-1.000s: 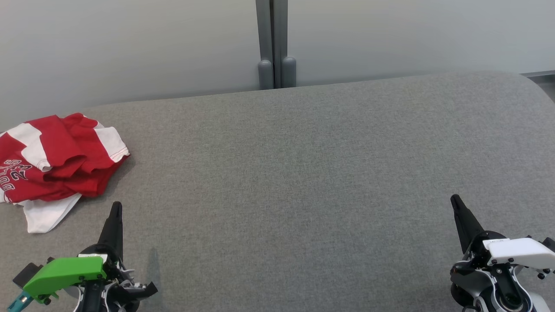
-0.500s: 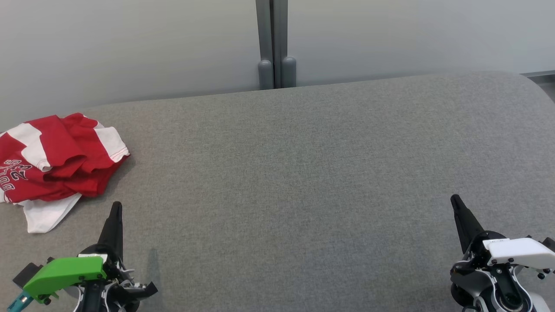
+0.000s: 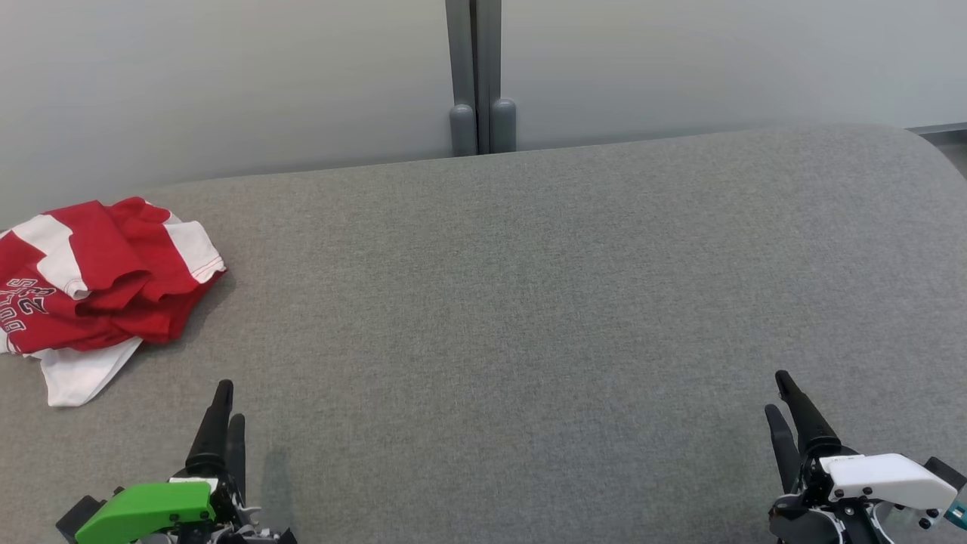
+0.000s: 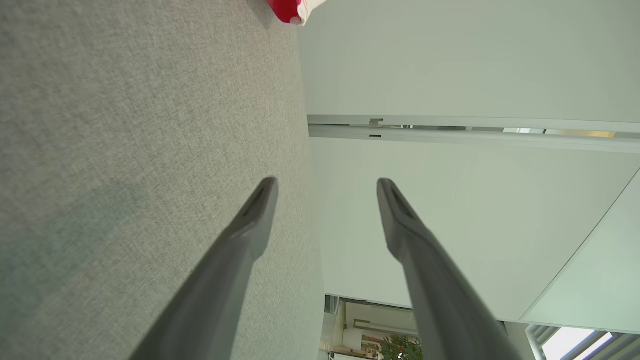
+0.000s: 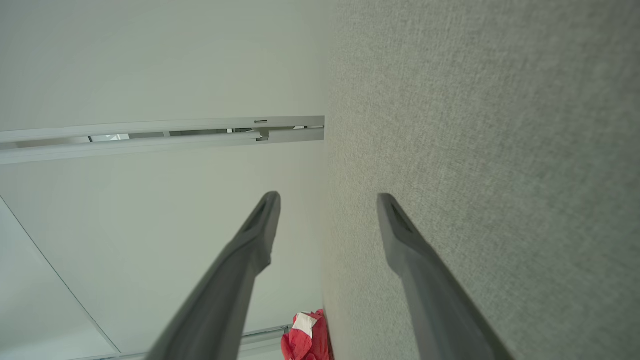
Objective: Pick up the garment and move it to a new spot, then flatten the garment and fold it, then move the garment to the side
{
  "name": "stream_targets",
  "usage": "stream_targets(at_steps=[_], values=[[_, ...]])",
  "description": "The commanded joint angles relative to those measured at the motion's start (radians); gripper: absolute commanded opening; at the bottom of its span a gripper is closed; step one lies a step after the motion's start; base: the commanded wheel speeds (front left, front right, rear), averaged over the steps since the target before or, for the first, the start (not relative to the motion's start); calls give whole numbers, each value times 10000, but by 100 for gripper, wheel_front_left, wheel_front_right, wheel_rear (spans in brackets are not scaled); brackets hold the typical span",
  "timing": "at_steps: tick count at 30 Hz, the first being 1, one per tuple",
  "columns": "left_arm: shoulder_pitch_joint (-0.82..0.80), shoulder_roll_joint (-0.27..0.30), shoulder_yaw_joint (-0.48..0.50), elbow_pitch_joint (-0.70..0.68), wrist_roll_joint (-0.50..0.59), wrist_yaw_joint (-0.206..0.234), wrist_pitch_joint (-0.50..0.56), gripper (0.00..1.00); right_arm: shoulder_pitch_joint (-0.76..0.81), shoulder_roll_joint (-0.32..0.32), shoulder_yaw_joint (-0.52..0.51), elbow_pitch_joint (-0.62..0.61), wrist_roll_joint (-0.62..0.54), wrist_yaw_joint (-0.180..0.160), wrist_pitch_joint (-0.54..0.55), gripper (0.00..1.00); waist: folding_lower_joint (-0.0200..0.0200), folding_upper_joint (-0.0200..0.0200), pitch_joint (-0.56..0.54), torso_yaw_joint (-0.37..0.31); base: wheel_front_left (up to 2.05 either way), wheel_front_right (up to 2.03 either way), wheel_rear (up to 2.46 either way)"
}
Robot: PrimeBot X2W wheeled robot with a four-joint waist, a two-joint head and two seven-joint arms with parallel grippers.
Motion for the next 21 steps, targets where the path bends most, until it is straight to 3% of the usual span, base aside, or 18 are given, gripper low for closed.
stream_targets(at_steps=[1,10,21], values=[[-57,35,-121,-266,144,-6,-120,100,-76,-73,59,-198,-168,0,-141,100,0,0,0,0,0,0,0],[1,51,-512,-615,862,-11,-527,100,-59,-97,5,-296,-1073,1,-549,100,-1,0,-1,12,0,0,0],[-86,70,-859,-1175,3049,-5,-983,100,-66,-123,-139,-678,-3033,1,-1007,100,-1,0,-4,18,0,0,0]])
